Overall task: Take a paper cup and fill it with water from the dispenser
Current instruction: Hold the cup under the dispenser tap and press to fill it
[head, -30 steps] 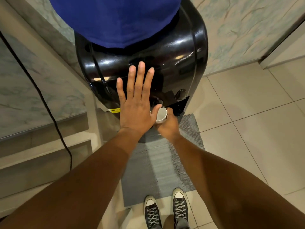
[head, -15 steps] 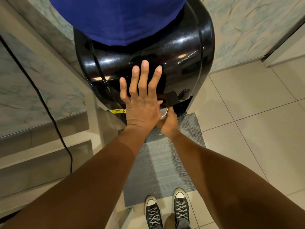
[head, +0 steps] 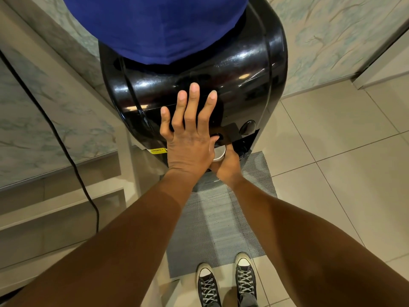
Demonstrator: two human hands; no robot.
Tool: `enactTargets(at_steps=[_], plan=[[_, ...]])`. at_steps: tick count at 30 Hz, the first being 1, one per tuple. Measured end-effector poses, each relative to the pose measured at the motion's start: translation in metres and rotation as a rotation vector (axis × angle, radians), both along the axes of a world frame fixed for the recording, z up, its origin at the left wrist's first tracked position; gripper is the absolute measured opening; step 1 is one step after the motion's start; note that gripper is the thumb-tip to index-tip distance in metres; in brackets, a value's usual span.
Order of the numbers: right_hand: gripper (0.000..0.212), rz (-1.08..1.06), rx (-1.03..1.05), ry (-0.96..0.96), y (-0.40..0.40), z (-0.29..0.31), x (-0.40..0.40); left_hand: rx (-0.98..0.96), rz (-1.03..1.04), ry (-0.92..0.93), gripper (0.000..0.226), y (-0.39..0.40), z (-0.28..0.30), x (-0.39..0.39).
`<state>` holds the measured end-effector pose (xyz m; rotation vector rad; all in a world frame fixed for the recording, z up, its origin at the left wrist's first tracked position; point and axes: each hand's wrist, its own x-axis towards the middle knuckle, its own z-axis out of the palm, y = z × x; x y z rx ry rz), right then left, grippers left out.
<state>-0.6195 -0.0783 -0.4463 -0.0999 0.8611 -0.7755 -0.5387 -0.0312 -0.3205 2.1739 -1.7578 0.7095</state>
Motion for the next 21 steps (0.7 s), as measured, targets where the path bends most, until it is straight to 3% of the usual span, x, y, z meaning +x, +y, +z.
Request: enactTargets(at_steps=[5, 9, 21], plan=[[0.064, 0.013, -0.010, 0.008, 0.0013, 0.0035, 0.0001, -0.005, 0.004, 0.011, 0.111, -0.0002, 0.0004, -0.0013], [0.043, 0.012, 0.005, 0.007, 0.0024, 0.0008, -0.0012, 0.004, 0.009, 0.011, 0.111, 0.0006, 0.0007, -0.0013], [0.027, 0.023, -0.075, -0.030, -0.0020, -0.0048, -0.0028, 0.011, 0.021, 0.022, 0.113, -0.0003, -0.0002, -0.0025]])
